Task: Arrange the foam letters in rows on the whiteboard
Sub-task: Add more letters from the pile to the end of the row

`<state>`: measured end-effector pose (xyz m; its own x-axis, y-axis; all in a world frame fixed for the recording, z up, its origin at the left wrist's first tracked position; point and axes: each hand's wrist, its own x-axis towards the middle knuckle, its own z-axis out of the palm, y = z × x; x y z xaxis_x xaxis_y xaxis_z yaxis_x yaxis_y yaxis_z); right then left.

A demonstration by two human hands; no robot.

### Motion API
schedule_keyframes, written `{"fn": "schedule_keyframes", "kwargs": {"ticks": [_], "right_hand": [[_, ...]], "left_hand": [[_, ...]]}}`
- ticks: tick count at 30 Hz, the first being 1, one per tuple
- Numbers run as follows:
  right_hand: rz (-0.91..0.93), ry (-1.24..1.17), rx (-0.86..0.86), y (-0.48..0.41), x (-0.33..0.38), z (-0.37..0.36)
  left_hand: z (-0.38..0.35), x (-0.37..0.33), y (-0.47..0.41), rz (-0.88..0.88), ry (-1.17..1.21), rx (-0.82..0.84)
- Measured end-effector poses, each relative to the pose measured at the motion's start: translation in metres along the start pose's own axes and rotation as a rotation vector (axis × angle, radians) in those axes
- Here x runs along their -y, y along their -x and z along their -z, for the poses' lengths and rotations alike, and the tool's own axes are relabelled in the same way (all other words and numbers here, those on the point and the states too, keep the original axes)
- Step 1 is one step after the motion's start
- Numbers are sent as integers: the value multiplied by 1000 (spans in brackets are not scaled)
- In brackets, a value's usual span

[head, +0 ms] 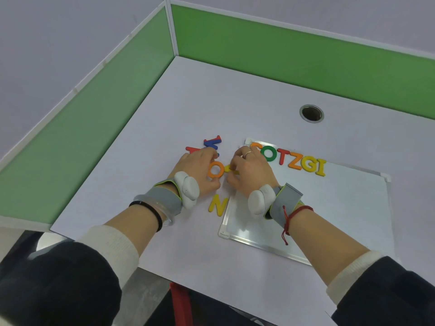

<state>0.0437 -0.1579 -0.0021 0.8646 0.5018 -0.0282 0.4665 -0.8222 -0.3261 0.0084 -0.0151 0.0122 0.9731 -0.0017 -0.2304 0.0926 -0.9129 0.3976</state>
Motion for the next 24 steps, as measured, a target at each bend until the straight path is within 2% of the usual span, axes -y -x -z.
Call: {"fn": "schedule_keyframes", "kwargs": {"ticks": [3, 9, 16, 24], "right_hand": [[-47, -39, -1, 8, -18, 11], [-131, -67, -147, 38, -65, 26], [-138, -12, -140, 67, -113, 43], [-238, -101, -142, 103, -183, 56]], "left_hand": [[-2, -21, -6, -26, 3, 17], [-16, -74, -18, -135, -26, 68], [-40, -120, -33, -221, -65, 89], [-69, -187, -50, -256, 30, 116]]}}
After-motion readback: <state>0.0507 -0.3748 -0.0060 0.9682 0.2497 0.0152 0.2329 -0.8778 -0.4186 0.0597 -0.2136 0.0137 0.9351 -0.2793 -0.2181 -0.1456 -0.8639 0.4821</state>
